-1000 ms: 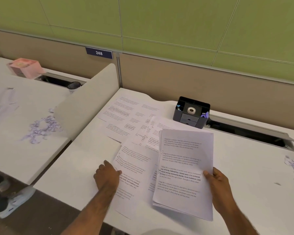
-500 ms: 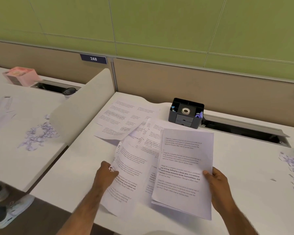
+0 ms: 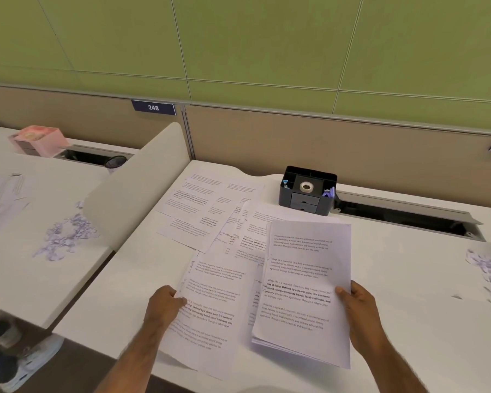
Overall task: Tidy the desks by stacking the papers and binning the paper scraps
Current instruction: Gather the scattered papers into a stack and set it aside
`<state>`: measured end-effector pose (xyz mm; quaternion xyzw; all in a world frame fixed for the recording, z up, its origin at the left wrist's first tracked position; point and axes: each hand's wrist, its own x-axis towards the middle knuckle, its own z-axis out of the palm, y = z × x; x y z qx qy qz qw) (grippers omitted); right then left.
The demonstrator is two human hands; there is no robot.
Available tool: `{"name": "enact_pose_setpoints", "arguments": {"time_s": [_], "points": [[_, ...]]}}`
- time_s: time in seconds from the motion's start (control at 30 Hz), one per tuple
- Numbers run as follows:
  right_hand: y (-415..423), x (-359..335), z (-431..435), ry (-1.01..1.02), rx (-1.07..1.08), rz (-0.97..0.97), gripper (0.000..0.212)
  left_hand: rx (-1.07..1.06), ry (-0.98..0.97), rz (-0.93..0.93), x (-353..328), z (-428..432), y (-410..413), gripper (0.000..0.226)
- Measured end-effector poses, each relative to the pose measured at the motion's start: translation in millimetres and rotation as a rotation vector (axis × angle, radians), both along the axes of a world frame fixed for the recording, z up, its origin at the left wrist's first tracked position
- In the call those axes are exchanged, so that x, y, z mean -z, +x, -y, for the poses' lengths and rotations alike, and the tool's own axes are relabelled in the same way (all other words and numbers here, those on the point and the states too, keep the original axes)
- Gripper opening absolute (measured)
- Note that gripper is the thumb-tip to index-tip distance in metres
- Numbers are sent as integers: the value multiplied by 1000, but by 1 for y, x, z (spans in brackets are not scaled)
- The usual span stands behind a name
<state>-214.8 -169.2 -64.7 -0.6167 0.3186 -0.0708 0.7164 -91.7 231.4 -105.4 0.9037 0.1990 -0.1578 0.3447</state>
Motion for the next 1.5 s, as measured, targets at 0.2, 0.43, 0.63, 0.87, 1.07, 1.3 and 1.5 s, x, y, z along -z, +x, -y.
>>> {"name": "enact_pose_setpoints", "arguments": {"time_s": [0.2, 0.43, 0.63, 0.87, 1.07, 1.3, 1.5], "points": [[1, 6, -1, -28, 4, -10, 23, 49, -131, -98, -5, 0, -2, 11], [2, 8, -3, -203, 6, -109, 19, 64, -249, -223, -52, 11, -9, 6], [1, 12, -2, -274, 40, -199, 16, 55, -340, -178, -96, -4, -11, 13], [2, 2, -8, -267, 43, -213, 17, 119, -373, -106, -162, -11, -17, 12], [4, -9, -20, -220, 31, -200, 17, 180, -246, 8, -205, -34, -18, 15], [14, -21, -41, -95, 2, -122, 23, 130, -417, 15, -205, -49, -6, 24], [30, -37, -69, 168, -81, -41, 25, 93, -605, -37, -157, 17, -16, 16]]}}
